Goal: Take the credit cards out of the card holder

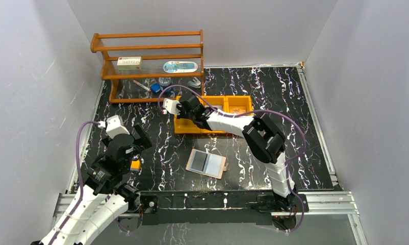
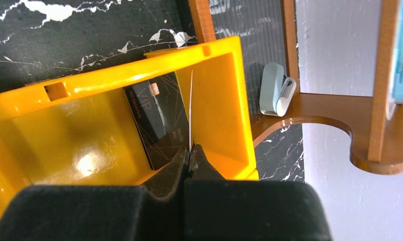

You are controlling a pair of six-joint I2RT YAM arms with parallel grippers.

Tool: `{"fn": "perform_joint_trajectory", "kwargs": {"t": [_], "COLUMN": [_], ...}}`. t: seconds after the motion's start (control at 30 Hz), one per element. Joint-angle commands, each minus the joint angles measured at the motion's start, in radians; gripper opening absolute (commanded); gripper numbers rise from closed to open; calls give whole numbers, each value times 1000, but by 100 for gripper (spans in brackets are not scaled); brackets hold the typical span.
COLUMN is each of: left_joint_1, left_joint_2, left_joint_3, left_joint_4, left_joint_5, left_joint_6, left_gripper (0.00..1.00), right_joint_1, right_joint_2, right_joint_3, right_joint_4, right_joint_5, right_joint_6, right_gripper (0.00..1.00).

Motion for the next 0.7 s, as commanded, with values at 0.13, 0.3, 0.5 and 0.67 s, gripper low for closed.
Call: {"fn": "perform_joint_trajectory", "kwargs": {"t": [0.13, 0.3, 0.5, 0.67], "left_joint_1": [4, 5, 3, 4], "left_joint_2": [-7, -14, -16, -10], "left_joint_3": [3, 1, -2, -2], "left_joint_4": [-24, -25, -25, -29], "left_joint_5": [-49, -52, -52, -54], "left_joint_6": [-13, -15, -16, -16], "left_gripper": [98, 98, 98, 98], "right_joint_1": [3, 3, 3, 5], "right_joint_2": [90, 117, 137, 133], "right_joint_3": [133, 142, 146, 131], "right_joint_4": [-49, -73, -109, -108], "right_joint_5": [73, 79, 57, 53], "right_joint_6": [-81, -105, -113, -121], "right_gripper": [0, 4, 6, 13]}}
